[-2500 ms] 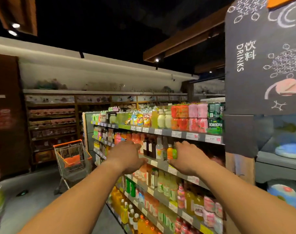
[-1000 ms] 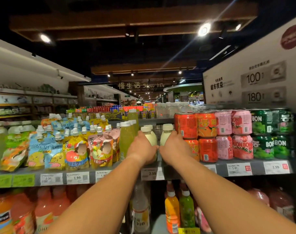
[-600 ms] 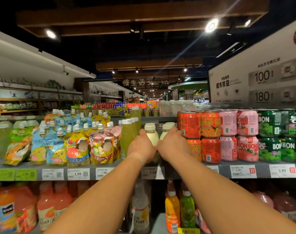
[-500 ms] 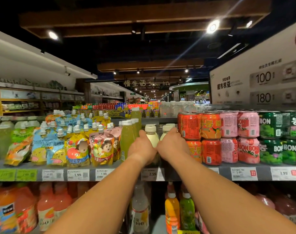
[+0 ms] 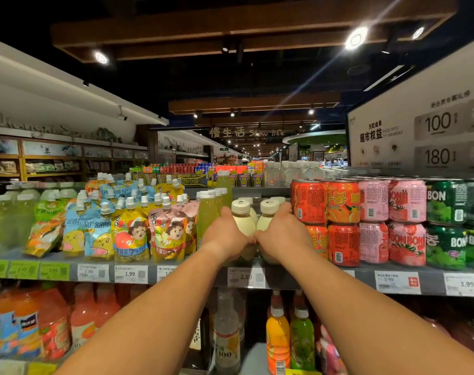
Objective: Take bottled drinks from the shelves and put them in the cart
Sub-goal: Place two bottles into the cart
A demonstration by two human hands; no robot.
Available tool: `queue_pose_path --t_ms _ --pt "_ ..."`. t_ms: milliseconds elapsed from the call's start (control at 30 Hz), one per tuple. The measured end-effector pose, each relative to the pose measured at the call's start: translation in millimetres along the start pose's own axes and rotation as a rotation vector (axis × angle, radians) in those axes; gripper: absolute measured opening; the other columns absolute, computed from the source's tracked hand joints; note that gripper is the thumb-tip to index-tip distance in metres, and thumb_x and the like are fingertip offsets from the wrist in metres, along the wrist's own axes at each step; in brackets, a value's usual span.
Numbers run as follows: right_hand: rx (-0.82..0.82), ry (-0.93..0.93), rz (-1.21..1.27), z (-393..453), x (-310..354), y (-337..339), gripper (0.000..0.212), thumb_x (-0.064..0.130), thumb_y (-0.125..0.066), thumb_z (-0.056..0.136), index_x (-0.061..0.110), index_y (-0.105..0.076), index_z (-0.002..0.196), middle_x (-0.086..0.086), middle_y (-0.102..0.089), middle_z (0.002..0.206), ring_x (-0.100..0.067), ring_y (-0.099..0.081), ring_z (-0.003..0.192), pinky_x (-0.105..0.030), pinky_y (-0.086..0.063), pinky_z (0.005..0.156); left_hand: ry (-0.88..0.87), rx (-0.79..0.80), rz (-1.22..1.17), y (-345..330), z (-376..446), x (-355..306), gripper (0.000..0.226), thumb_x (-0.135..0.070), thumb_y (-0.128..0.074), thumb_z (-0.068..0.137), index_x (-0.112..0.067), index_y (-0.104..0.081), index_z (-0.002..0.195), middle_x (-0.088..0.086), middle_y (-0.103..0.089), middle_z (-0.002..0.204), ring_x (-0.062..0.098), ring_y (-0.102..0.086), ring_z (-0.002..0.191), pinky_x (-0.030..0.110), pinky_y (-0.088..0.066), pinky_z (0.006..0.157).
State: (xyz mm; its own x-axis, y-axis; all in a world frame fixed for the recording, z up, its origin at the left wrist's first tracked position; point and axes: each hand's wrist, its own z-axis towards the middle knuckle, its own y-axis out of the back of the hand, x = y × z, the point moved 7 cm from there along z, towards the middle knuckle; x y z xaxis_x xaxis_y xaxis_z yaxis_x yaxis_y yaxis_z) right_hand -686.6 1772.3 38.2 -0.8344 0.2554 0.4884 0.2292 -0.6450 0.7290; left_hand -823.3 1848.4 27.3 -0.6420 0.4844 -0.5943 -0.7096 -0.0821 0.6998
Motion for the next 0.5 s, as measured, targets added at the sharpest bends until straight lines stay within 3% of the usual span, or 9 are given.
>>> queue_pose_path --t_ms 200,367,500 --pt "-0.053 0.083 0.022 -6 0 10 0.063 0.056 -0.074 0.062 0.022 -0.056 0.112 -0.002 -0.065 0.108 -0.029 -0.065 0.096 -0.033 -0.051 0.072 -0.14 -0.109 -0.025 15 -14 1 0.069 -0.047 -0.084 0.066 -0.028 -0.052 0.124 -0.006 -0.068 0.116 0.02 -0.065 0.104 0.039 -0.055 0.084" --pt "-0.208 0.201 0.086 -10 14 32 0.063 0.069 -0.066 0.06 0.024 -0.055 0.103 0.001 -0.064 0.101 -0.027 -0.057 0.098 -0.034 -0.042 0.069 -0.186 -0.236 -0.068 54 -26 2 0.056 -0.064 -0.078 0.058 -0.041 -0.054 0.103 -0.02 -0.061 0.095 0.01 -0.062 0.092 0.029 -0.05 0.069" --pt "-0.217 0.24 0.163 -19 39 33 0.063 0.074 -0.055 0.067 0.019 -0.052 0.099 -0.003 -0.062 0.1 -0.03 -0.057 0.095 -0.037 -0.041 0.069 -0.186 -0.323 -0.028 89 -39 13 0.064 -0.081 -0.066 0.056 -0.036 -0.054 0.1 -0.015 -0.064 0.095 0.014 -0.063 0.09 0.04 -0.056 0.074"
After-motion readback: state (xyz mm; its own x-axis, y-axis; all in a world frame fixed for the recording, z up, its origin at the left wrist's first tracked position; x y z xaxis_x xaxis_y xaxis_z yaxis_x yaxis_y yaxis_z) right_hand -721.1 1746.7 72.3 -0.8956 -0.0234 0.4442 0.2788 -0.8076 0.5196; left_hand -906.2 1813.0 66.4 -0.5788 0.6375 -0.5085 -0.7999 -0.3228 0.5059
